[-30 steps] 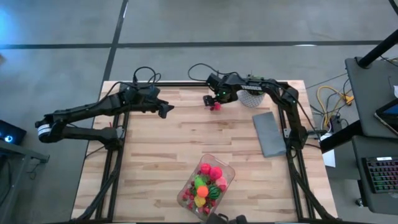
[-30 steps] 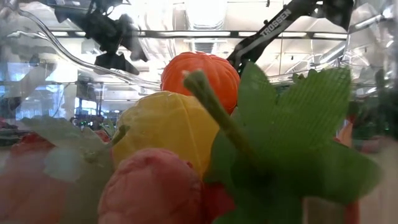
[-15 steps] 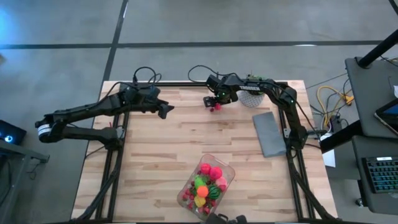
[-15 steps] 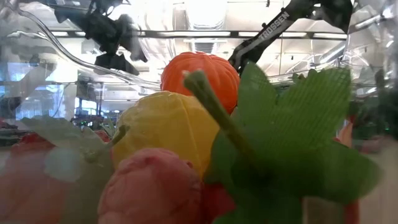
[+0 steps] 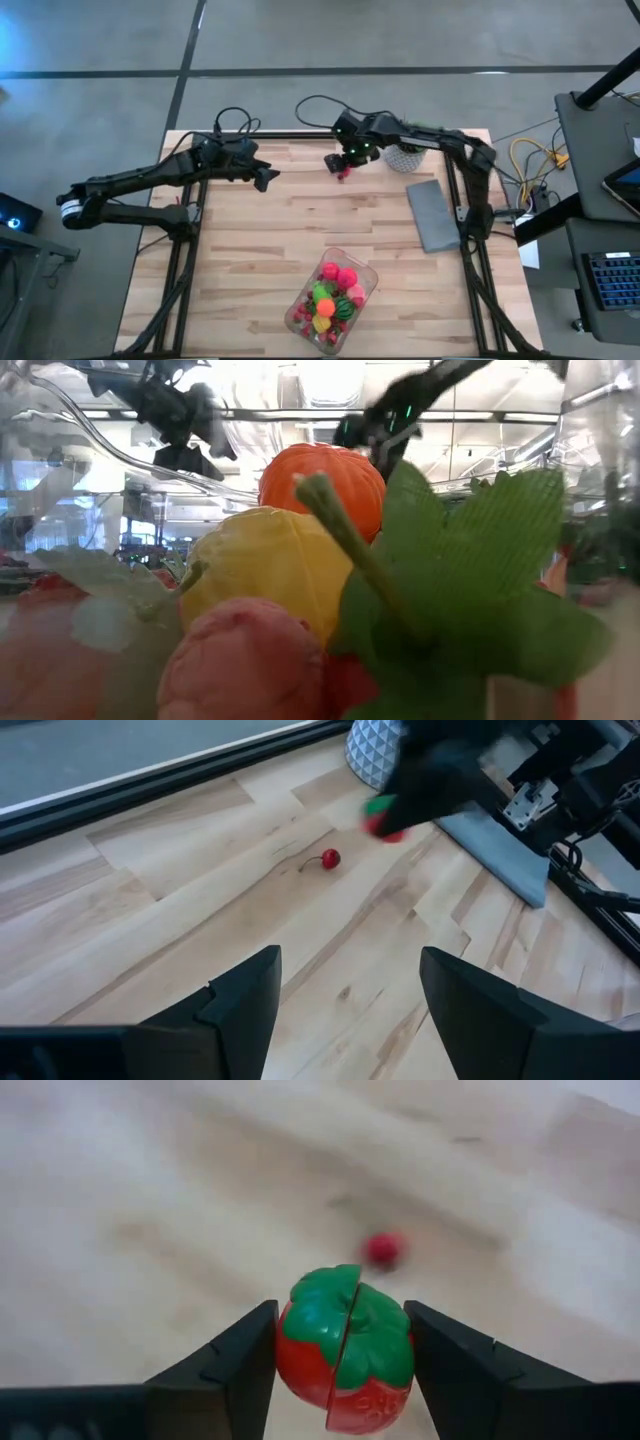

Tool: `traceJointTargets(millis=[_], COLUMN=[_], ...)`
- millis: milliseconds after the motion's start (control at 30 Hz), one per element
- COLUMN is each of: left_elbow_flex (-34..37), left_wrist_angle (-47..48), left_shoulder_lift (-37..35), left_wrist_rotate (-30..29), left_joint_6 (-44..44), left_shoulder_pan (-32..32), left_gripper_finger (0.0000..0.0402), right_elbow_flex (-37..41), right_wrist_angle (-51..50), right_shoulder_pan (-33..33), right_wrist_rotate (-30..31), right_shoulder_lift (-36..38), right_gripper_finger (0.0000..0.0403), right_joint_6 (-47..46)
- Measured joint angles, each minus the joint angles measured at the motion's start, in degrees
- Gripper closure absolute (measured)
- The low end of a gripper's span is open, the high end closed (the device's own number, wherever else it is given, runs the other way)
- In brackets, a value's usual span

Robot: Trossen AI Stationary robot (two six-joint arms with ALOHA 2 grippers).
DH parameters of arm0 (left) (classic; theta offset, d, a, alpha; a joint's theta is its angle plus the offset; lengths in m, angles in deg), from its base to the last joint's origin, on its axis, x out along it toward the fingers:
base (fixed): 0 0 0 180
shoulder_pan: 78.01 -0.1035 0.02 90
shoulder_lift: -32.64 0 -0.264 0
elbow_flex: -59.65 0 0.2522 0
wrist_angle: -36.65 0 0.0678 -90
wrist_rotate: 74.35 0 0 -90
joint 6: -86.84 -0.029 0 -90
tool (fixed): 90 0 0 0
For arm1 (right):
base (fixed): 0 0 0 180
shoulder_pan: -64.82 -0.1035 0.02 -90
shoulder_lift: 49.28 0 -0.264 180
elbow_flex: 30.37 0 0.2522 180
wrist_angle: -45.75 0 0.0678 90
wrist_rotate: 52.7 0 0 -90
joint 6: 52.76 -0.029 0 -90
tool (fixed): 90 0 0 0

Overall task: Pick and placing Produce into tupperware
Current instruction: Put the red strawberry into the transparent basket

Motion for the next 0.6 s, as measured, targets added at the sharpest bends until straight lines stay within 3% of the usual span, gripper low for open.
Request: traceJointTargets(millis=[200,367,600], left_elbow_flex=[0.0,0.1,0.1], left_wrist_angle=[-0.3,-1.9,-2.8], left_shoulder_lift=[0.0,1.0,4.2], left_wrist_rotate=[-0.1,0.3,2.8], left_joint_6=[-1.6,-4.6,-5.6], left_shoulder_pan=[0.0,0.0,0.1], left_gripper_finger=[0.0176,0.0176,0.0176], right_elbow_flex=[-0.1,-0.1,-0.1], right_wrist_angle=[-2.4,-2.5,-3.2], right_shoulder_pan=[-7.0,-14.5,-24.1], right_wrist_rotate=[-8.1,-7.1,-3.7], right_shoulder_lift=[12.2,18.1,19.4], right_gripper_finger=[0.02,0.02,0.02], right_joint_6=[8.4,10.8,6.4])
